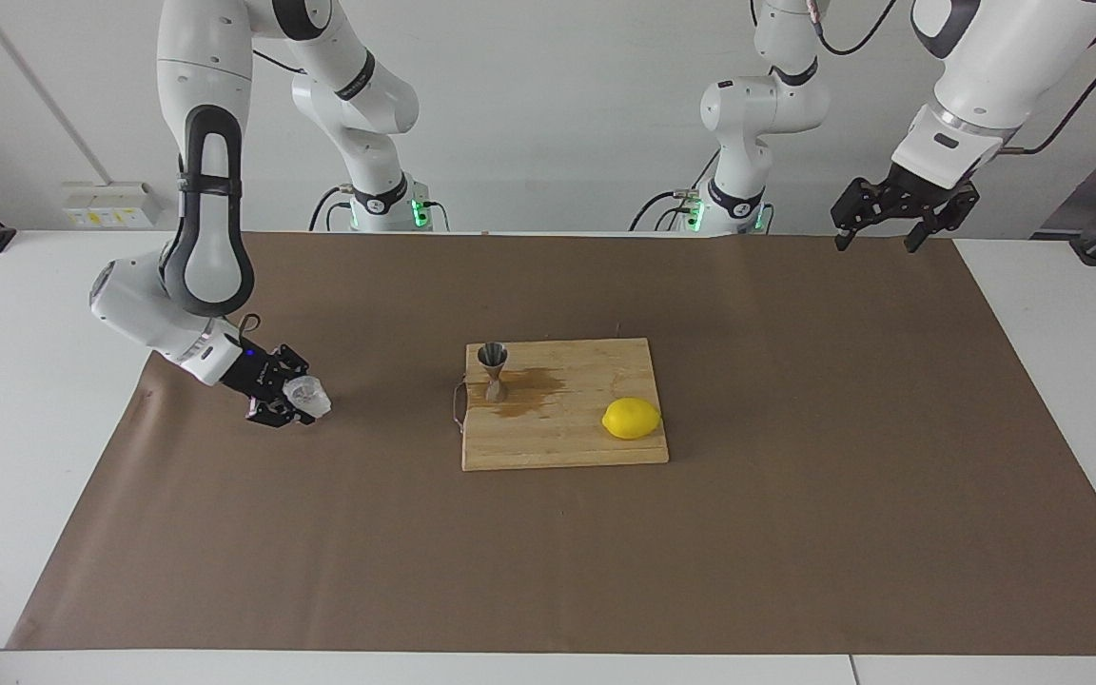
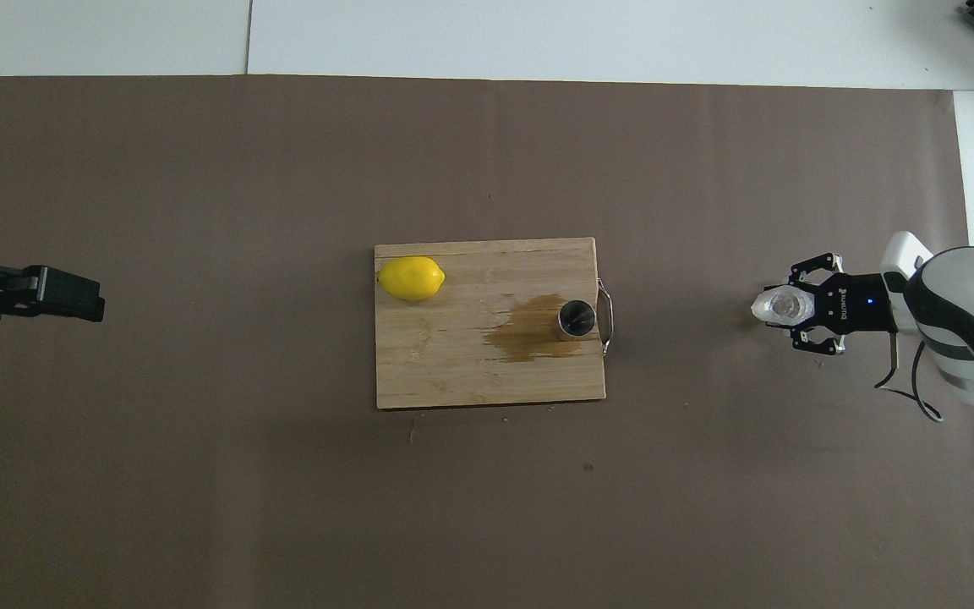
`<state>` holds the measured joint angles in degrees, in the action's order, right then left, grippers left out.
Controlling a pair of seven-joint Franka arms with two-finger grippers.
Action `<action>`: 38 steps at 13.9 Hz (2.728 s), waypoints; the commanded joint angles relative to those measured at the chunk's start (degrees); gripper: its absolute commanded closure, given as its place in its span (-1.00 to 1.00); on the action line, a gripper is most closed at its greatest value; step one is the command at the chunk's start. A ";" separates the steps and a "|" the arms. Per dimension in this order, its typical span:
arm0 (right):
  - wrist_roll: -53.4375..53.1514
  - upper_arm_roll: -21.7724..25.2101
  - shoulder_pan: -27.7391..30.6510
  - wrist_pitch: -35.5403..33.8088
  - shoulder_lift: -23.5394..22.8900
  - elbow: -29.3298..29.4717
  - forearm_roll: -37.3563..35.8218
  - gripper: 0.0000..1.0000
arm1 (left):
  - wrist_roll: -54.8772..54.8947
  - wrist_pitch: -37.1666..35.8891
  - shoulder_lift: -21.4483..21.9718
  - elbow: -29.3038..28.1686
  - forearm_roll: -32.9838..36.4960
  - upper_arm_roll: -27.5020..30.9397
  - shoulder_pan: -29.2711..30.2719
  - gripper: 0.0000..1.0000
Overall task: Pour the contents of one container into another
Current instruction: 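Close the right gripper around the clear glass, then lift the clear glass and carry it over the metal cup, then tilt the clear glass with the right gripper to pour into the cup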
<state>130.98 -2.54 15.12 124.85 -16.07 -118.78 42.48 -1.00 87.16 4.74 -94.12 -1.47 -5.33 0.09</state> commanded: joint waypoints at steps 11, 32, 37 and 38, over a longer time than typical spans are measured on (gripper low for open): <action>-56.59 -0.36 -21.26 0.93 6.41 9.78 -20.29 1.00 | -0.67 -0.67 1.68 -1.60 0.06 0.32 0.26 -1.00; -69.11 -0.45 -36.30 0.84 8.33 7.69 -58.54 1.00 | -0.67 -0.67 1.68 -1.60 0.06 0.41 0.26 -1.00; -69.02 -0.45 -38.50 1.01 10.53 4.09 -66.46 1.00 | -0.67 -0.67 1.68 -1.60 0.06 0.41 0.26 -1.00; -68.93 -0.45 -38.85 1.01 10.80 3.56 -67.60 1.00 | -0.67 -0.67 1.68 -1.60 0.06 0.32 0.26 -1.00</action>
<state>63.06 -3.02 -23.50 125.31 -7.97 -111.98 -22.12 -1.07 86.84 4.74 -94.13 -1.46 -5.03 0.25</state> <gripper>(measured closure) 0.498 0.000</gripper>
